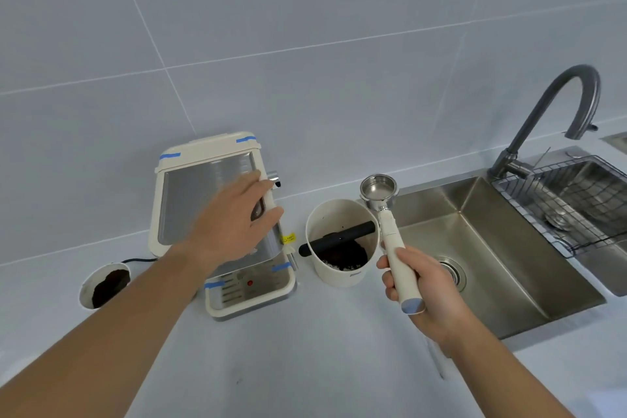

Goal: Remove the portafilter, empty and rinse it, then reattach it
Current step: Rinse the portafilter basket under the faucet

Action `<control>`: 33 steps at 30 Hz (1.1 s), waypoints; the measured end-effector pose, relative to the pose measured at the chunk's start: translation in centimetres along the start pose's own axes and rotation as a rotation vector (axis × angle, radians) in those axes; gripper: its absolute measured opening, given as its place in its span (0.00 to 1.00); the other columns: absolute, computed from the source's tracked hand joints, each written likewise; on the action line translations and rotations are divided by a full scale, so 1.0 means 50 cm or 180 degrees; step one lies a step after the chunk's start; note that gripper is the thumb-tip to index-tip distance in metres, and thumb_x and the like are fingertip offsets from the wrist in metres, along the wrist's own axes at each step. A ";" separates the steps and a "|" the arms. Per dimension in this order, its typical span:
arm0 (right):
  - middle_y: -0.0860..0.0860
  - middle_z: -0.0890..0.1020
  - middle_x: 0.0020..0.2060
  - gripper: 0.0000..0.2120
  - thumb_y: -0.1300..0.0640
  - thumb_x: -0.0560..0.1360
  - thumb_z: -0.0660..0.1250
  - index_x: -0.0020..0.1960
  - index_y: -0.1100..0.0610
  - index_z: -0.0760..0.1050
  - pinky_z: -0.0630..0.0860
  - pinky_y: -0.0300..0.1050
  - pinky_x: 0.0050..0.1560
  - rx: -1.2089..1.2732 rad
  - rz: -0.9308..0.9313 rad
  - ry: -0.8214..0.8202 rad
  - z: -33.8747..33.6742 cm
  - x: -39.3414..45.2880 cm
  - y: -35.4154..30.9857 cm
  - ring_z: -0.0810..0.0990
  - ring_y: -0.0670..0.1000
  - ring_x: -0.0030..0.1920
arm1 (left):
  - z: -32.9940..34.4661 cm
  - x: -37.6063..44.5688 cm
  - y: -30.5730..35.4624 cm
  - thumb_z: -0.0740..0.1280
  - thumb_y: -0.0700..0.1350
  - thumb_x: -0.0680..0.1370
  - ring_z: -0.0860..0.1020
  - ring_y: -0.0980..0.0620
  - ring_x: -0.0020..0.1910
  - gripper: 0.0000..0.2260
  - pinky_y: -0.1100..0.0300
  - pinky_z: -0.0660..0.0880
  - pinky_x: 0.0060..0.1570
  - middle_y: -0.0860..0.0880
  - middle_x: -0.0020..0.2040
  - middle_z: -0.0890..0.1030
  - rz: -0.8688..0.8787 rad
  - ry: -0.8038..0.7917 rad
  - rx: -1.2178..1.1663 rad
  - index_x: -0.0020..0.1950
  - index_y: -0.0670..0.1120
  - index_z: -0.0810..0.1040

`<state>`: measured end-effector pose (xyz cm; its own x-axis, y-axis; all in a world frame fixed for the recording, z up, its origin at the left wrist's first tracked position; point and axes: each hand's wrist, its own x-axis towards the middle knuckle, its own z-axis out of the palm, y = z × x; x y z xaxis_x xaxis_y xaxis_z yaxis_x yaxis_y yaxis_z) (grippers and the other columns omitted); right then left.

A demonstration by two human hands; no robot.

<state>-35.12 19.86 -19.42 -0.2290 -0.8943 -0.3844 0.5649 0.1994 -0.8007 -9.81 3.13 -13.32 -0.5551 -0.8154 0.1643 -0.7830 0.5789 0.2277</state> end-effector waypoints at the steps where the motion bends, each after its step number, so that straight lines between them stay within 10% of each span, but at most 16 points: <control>1: 0.56 0.82 0.36 0.10 0.61 0.80 0.60 0.55 0.66 0.77 0.74 0.42 0.25 0.0006 0.0010 0.0000 -0.010 0.001 -0.009 0.76 0.50 0.29 | 0.005 0.000 0.018 0.63 0.58 0.78 0.67 0.45 0.72 0.24 0.53 0.62 0.69 0.48 0.74 0.68 0.0123 0.0072 0.0002 0.71 0.48 0.71; 5: 0.56 0.82 0.36 0.12 0.60 0.80 0.61 0.60 0.66 0.75 0.74 0.42 0.25 0.0083 0.0044 -0.0046 -0.056 0.006 -0.050 0.76 0.51 0.29 | 0.034 0.012 0.133 0.64 0.55 0.77 0.73 0.51 0.66 0.20 0.59 0.64 0.65 0.51 0.67 0.76 0.0526 0.0246 -0.0274 0.66 0.49 0.76; 13: 0.58 0.81 0.38 0.18 0.57 0.72 0.67 0.58 0.66 0.76 0.74 0.42 0.24 0.0022 0.0026 -0.0396 -0.198 0.012 -0.178 0.75 0.51 0.29 | 0.134 0.099 0.397 0.71 0.49 0.74 0.81 0.65 0.43 0.04 0.75 0.72 0.44 0.59 0.42 0.85 -0.0544 -0.0059 -0.2642 0.47 0.56 0.83; 24: 0.61 0.80 0.39 0.19 0.56 0.73 0.67 0.59 0.67 0.77 0.75 0.45 0.24 0.0104 -0.0002 -0.0692 -0.382 0.031 -0.274 0.76 0.54 0.30 | 0.242 0.225 0.670 0.69 0.61 0.68 0.85 0.54 0.46 0.16 0.52 0.78 0.53 0.50 0.44 0.87 -0.1211 -0.1050 -0.4192 0.46 0.52 0.85; 33: 0.62 0.79 0.38 0.20 0.56 0.73 0.67 0.59 0.68 0.75 0.75 0.45 0.26 -0.0101 -0.0004 -0.0562 -0.482 0.034 -0.310 0.77 0.55 0.31 | 0.296 0.281 0.754 0.73 0.49 0.68 0.82 0.46 0.43 0.09 0.42 0.76 0.59 0.44 0.42 0.86 -0.1302 -0.1089 -0.4531 0.43 0.47 0.86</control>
<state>-63.36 24.88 -18.73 -0.0854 -0.9505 -0.2988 0.5388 0.2082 -0.8163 -51.29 13.47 -16.64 -0.5667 -0.7610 -0.3159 -0.0912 -0.3231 0.9420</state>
